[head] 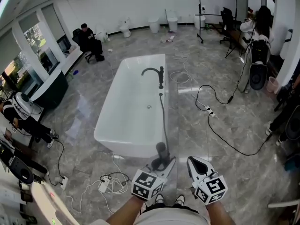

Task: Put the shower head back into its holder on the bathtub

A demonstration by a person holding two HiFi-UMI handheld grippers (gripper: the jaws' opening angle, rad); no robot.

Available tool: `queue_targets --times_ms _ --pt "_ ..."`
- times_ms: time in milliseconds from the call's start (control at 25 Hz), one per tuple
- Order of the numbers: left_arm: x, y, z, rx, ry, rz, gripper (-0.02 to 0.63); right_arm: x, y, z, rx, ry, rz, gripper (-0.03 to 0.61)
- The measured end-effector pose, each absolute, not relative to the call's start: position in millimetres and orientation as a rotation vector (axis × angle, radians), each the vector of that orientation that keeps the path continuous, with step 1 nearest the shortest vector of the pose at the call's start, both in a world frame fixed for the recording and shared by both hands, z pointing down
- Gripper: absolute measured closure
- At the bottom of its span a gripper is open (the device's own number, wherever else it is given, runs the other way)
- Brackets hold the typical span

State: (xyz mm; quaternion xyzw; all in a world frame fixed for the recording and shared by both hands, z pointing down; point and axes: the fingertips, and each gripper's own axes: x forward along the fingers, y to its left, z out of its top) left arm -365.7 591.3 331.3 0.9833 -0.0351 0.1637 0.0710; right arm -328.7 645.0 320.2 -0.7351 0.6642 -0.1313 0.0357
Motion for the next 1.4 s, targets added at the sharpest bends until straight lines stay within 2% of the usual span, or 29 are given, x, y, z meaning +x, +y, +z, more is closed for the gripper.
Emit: queue_targets --times_ms 640,1400 --pt "-319 571 310 2.981 -0.204 0.455 0.508 -269 649 339 -2.237 2.003 -0.451 0.565" --pt "-247 394 286 3.022 -0.253 0.402 0.508 -183 474 361 -2.265 2.041 -0.517 0.565"
